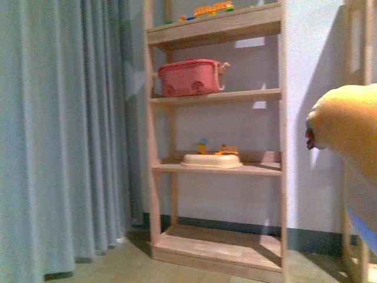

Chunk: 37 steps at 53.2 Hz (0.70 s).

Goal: Put away toys

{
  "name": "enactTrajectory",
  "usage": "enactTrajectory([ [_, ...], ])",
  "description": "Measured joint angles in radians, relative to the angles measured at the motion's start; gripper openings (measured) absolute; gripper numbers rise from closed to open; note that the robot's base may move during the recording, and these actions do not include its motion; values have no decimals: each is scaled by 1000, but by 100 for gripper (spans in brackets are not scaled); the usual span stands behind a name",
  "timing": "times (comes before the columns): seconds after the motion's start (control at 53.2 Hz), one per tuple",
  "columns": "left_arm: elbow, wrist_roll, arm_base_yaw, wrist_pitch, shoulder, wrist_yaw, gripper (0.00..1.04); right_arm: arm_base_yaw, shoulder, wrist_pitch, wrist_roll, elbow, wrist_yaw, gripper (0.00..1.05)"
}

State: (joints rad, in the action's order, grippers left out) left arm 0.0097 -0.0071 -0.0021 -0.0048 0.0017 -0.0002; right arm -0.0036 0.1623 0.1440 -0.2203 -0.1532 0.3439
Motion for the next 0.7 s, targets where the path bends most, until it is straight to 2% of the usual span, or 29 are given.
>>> enactTrajectory([
  [0.696,0,0,0,0,-1,0,99,0,-1,0,0,0,1,21],
])
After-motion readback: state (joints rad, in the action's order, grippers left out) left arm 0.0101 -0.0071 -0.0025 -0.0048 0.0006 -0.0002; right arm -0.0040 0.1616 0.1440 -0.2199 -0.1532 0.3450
